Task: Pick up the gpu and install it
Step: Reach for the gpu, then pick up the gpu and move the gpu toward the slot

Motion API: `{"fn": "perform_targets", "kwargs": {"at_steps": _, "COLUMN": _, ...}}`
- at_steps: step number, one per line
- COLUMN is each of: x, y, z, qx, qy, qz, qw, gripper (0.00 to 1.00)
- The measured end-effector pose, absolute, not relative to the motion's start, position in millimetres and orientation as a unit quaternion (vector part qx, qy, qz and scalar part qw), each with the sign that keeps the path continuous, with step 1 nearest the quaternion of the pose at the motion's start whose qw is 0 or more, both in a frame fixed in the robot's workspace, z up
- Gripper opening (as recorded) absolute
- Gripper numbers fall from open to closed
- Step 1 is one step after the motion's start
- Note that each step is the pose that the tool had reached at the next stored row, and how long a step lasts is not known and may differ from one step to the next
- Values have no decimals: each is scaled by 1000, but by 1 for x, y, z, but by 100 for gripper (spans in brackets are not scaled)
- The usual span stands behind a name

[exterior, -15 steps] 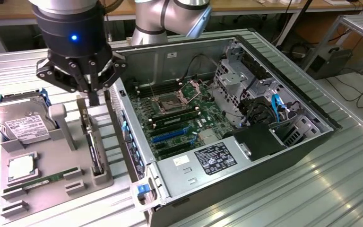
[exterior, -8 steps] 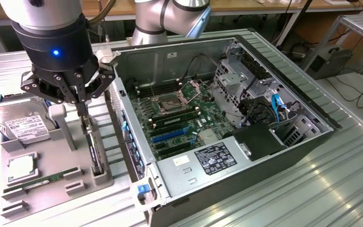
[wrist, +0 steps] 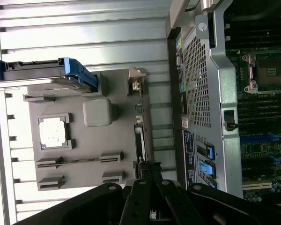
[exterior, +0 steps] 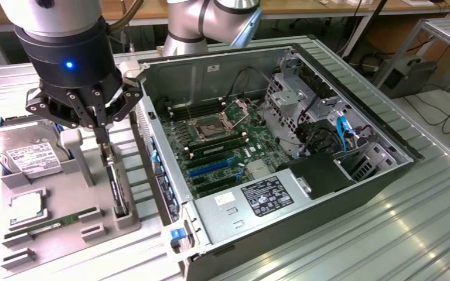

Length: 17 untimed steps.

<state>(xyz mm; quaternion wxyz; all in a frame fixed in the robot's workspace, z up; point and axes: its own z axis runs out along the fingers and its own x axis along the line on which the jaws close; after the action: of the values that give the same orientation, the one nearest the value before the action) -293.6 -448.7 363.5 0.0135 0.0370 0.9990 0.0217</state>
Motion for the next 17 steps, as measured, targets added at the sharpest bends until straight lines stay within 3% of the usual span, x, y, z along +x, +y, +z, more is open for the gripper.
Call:
{"fn": "perform_targets", "kwargs": {"at_steps": 8, "x": -294, "y": -449, "z": 364, "qx": 37, "qy": 999, "qz": 22, "qw": 14, "gripper": 14}}
{"fn": "perform_targets", "kwargs": {"at_steps": 10, "x": -294, "y": -449, "z": 364, "qx": 37, "qy": 999, "qz": 22, "qw": 14, "gripper": 26}}
{"fn": "perform_targets", "kwargs": {"at_steps": 12, "x": -294, "y": -449, "z": 364, "qx": 37, "qy": 999, "qz": 22, "qw": 14, "gripper": 26}}
{"fn": "perform_targets", "kwargs": {"at_steps": 15, "x": -297, "y": -449, "z": 361, "qx": 37, "qy": 999, "qz": 22, "qw": 18, "gripper": 38}}
{"fn": "perform_targets", "kwargs": {"at_steps": 17, "x": -298, "y": -449, "z": 358, "qx": 37, "qy": 999, "qz": 22, "qw": 18, "gripper": 38}}
